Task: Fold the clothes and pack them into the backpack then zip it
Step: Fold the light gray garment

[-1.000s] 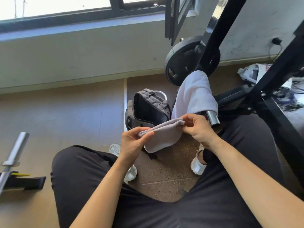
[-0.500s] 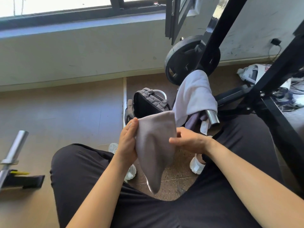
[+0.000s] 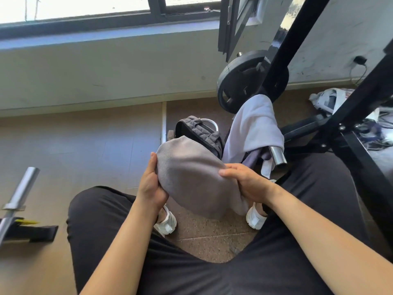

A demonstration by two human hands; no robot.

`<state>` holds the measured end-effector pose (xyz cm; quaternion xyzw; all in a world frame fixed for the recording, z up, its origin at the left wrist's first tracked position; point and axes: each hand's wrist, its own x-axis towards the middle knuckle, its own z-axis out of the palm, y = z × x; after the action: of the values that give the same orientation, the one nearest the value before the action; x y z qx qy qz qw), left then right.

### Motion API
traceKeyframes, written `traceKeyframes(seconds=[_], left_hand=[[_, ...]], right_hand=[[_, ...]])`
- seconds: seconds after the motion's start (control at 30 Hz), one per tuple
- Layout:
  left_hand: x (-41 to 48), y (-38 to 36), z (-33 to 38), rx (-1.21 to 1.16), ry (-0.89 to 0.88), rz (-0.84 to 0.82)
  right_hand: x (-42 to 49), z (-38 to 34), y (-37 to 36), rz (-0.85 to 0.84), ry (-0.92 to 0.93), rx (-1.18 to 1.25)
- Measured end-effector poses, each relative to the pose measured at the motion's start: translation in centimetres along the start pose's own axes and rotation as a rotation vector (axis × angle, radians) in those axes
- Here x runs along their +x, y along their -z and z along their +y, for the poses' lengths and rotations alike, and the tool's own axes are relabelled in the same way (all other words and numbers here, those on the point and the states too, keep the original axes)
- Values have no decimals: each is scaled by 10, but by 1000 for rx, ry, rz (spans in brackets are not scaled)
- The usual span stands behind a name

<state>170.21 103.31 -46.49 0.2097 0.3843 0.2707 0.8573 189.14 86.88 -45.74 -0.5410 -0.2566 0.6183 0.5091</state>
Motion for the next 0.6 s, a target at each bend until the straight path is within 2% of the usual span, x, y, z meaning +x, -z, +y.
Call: traceKeyframes(seconds=[0.1, 0.2, 0.37, 0.47, 0.6], left_hand=[[2, 3, 0, -68, 24, -43], [-3, 7, -3, -190, 40, -189], [-19, -7, -33, 178, 163, -218], [-15, -10, -42, 485, 65, -217], [-8, -7, -43, 657, -147, -90]], right_hand=[[-8, -9, 0, -39, 15, 163], [-17, -16, -3, -49, 20, 301], [-17, -20, -2, 44, 129, 413], [-11, -15, 5, 132, 171, 401], [-5, -5, 12, 264, 143, 284]])
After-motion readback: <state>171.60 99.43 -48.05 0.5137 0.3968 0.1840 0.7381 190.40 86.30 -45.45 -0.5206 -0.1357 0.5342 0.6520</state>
